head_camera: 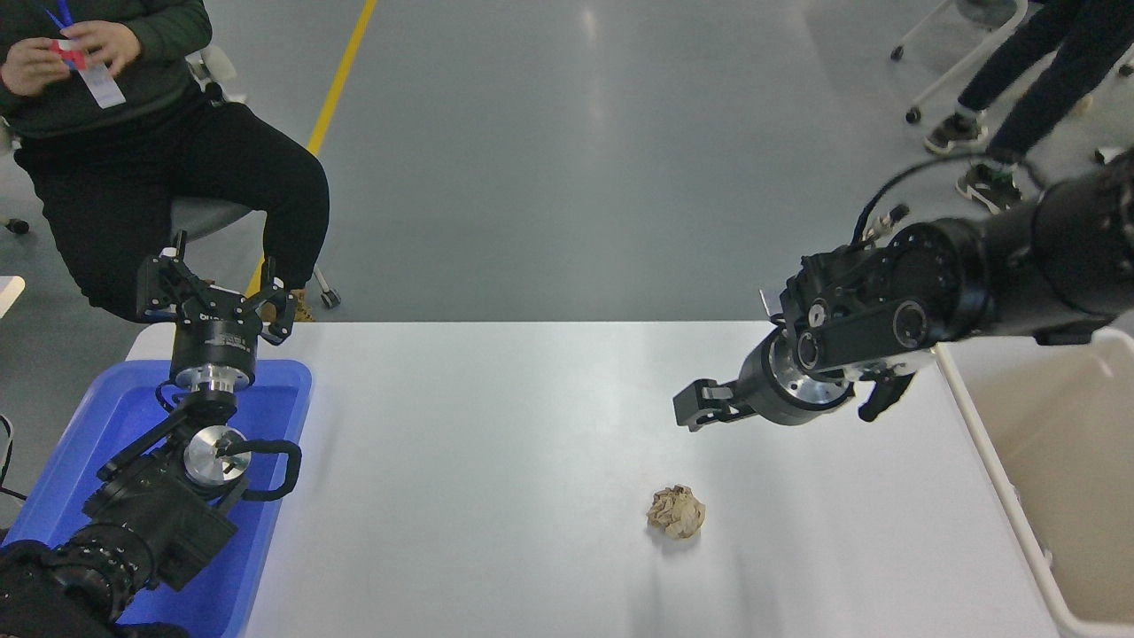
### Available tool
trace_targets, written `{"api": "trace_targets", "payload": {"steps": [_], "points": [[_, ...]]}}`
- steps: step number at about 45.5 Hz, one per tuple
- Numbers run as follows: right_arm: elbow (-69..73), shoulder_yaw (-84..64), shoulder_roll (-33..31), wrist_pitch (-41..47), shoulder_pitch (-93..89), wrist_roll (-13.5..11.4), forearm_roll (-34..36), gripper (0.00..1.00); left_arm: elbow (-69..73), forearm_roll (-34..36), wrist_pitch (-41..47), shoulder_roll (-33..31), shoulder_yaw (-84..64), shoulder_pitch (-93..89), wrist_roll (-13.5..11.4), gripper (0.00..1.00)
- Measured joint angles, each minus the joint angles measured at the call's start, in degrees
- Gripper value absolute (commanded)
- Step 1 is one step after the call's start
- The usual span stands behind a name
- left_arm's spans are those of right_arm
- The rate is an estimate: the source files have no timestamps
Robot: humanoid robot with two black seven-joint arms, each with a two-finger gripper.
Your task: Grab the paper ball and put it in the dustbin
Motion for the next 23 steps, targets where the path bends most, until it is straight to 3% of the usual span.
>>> {"api": "trace_targets", "payload": {"steps": [23], "points": [[-7.3, 1.4, 0.8, -12.9, -14.1, 0.0, 0.2, 1.00, 0.0, 0.0, 0.0, 0.0, 0.0, 0.0, 0.0, 0.99]]}}
